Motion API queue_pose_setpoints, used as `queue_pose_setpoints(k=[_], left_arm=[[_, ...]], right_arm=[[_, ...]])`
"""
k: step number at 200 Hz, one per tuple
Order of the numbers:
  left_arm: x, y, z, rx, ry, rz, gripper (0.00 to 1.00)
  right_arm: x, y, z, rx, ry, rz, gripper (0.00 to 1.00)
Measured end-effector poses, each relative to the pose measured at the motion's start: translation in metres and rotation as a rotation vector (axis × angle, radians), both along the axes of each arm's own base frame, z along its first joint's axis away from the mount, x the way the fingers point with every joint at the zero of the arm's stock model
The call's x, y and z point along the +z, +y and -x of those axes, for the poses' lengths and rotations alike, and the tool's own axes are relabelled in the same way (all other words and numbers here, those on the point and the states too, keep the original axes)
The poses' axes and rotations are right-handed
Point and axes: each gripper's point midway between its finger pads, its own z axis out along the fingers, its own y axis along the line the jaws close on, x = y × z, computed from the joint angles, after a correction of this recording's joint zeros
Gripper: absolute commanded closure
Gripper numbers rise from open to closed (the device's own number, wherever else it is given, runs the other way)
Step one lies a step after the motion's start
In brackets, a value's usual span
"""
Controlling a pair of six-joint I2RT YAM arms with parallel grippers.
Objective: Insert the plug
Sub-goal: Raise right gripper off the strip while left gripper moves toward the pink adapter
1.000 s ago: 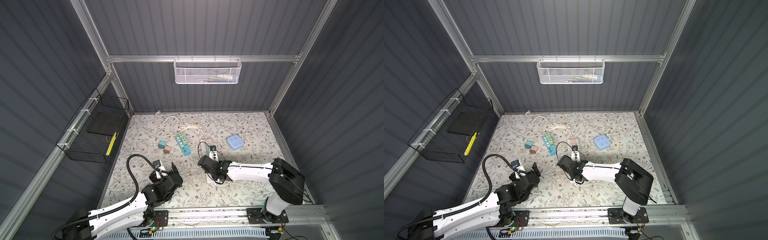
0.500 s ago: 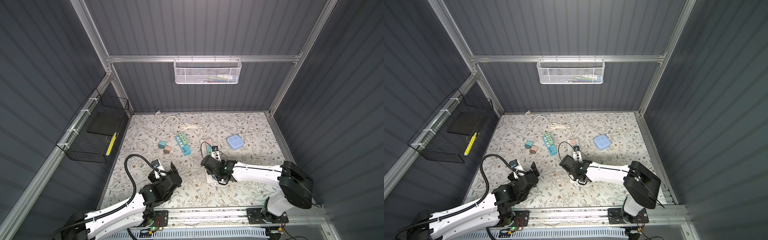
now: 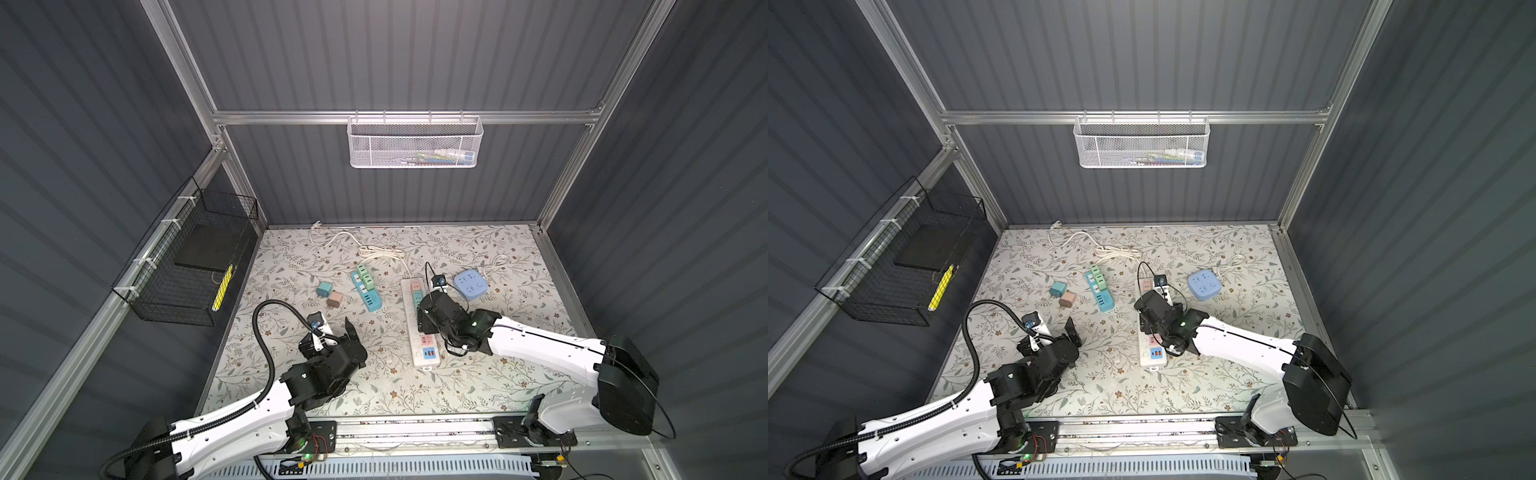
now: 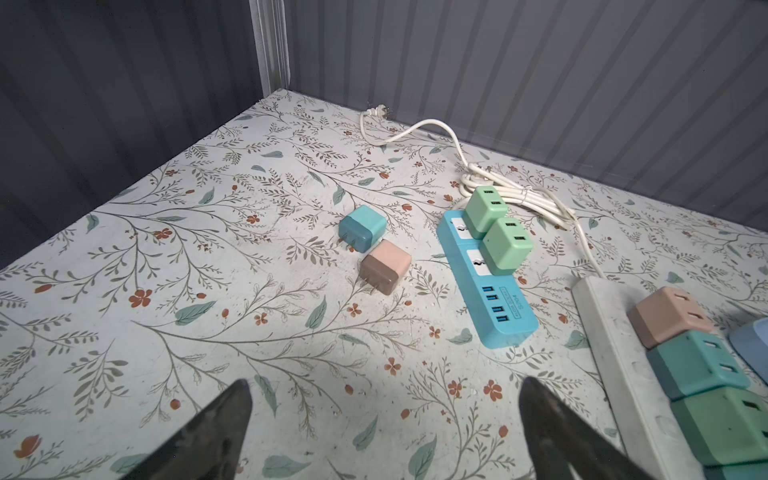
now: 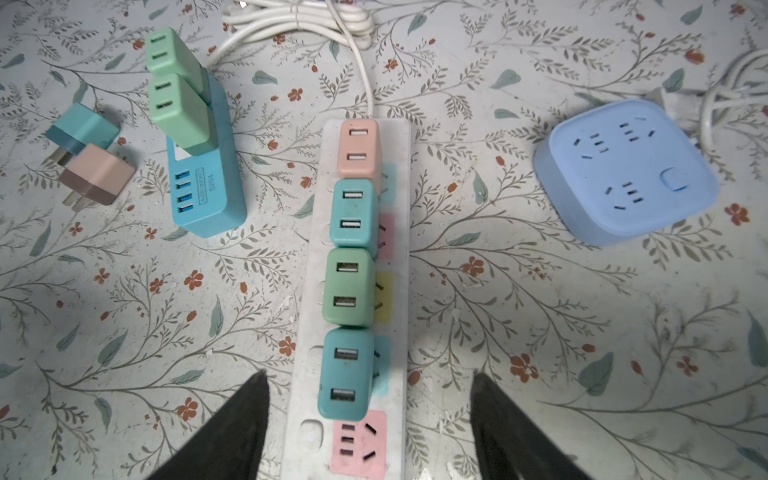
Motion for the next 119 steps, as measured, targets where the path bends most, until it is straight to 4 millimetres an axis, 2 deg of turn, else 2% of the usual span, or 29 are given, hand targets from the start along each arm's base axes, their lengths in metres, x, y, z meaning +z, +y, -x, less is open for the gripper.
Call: queue_pose_setpoints(k=[30, 66, 93, 106, 119], left_arm=[[0.008, -0.005, -0.003, -0.005, -0.008, -0.010, 0.00], [0.018, -0.010, -0.008, -0.017, -0.028, -0.022, 0.00], [0.029, -0.017, -0.019, -0.024, -0.027, -0.032, 0.00], [0.032, -0.016, -0.031, -0.009, -0.003, -0.018, 0.00], [0.033, -0.005, -0.050, 0.032, 0.039, 0.011, 0.00]], right_arm=[[-0.036, -0.008, 0.009, 0.004, 0.071, 0.029, 0.25], [-0.043, -0.005, 0.011, 0.005, 0.079, -0.010, 0.25], [-0.035, -0.011, 0.012, 0.004, 0.069, -0.023, 0.23], [-0.021, -0.016, 0.011, 0.003, 0.045, -0.042, 0.23], [-0.004, -0.019, 0.010, 0.006, 0.009, -0.068, 0.22]])
